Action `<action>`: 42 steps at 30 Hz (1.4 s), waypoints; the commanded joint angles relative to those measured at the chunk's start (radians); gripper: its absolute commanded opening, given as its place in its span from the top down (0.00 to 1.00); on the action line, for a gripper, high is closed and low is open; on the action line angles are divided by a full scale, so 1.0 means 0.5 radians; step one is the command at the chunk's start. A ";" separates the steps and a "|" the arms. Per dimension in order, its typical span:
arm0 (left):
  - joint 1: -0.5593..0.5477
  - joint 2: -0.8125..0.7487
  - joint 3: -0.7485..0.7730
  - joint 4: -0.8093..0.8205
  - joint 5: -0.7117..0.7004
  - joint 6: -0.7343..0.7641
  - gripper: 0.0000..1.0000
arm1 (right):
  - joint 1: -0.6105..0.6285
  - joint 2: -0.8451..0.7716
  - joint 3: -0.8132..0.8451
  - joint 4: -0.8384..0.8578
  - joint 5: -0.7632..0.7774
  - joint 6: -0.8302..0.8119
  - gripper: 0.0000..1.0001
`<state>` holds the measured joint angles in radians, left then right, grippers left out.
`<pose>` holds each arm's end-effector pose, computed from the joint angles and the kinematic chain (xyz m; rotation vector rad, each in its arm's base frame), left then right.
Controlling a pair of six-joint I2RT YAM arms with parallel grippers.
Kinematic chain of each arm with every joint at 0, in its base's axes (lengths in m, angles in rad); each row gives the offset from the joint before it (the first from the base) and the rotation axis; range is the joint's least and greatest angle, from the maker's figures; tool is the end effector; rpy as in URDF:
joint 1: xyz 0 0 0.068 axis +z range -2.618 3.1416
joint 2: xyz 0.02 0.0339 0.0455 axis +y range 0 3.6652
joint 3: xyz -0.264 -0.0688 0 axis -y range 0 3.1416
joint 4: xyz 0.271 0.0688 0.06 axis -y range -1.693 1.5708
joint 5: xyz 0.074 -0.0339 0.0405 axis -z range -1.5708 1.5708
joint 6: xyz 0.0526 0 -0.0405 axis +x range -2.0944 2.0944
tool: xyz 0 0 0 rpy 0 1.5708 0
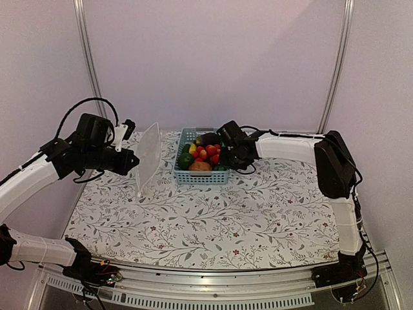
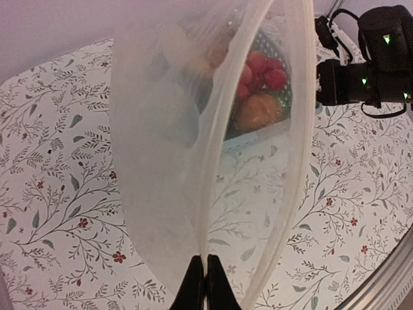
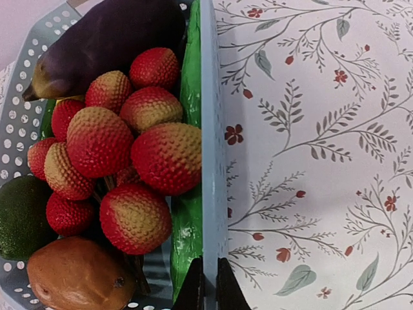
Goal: Place the food in the zip-top bag and seal the zipper
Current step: Adjust the bin at the center of the board.
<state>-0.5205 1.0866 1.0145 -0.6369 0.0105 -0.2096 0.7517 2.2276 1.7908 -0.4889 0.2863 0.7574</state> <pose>0.2321 -0.1337 0.3051 0.3633 2.2822 -0.3906 0.3951 0.3490 0.1628 0.1258 2.4654 0.3055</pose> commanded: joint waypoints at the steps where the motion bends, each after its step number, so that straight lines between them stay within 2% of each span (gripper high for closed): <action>1: 0.032 -0.038 -0.025 0.020 -0.015 0.018 1.00 | -0.043 -0.228 -0.153 -0.278 0.171 -0.126 1.00; 11: 0.032 -0.043 -0.033 0.024 -0.007 0.006 1.00 | -0.123 -0.671 -0.681 -0.340 0.235 -0.422 1.00; 18: 0.032 -0.009 -0.035 0.024 0.032 -0.005 1.00 | -0.286 -0.938 -1.063 -0.215 -0.004 -0.657 1.00; 23: 0.031 0.015 -0.035 0.027 0.056 -0.017 1.00 | -0.380 -1.014 -1.164 -0.207 -0.093 -0.846 1.00; 30: 0.029 0.027 -0.038 0.029 0.053 -0.024 1.00 | -0.487 -1.066 -1.261 -0.218 -0.040 -1.033 0.99; 37: 0.029 0.035 -0.038 0.032 0.060 -0.030 1.00 | -0.518 -1.144 -1.275 -0.271 -0.019 -1.005 0.71; 42: 0.028 0.035 -0.036 0.033 0.059 -0.024 1.00 | -0.516 -1.271 -1.257 -0.349 -0.036 -0.977 0.61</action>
<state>-0.5186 1.0943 1.0111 -0.6312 0.0322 -0.2153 0.4961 1.6688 1.1584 -0.6109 0.2638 0.2649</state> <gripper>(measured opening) 0.005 0.366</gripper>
